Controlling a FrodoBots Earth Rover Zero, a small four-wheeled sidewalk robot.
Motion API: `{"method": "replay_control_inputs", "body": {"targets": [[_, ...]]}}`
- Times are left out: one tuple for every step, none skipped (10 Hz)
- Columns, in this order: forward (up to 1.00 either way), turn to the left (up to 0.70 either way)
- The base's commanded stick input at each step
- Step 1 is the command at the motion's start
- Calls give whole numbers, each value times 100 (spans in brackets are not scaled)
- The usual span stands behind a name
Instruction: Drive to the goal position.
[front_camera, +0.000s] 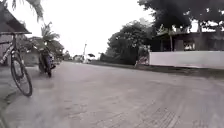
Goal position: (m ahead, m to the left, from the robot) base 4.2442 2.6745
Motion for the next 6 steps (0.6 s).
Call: {"method": "replay_control_inputs", "body": {"targets": [[70, 27], [70, 6], [70, 0], [70, 0], [70, 0], [70, 0]]}}
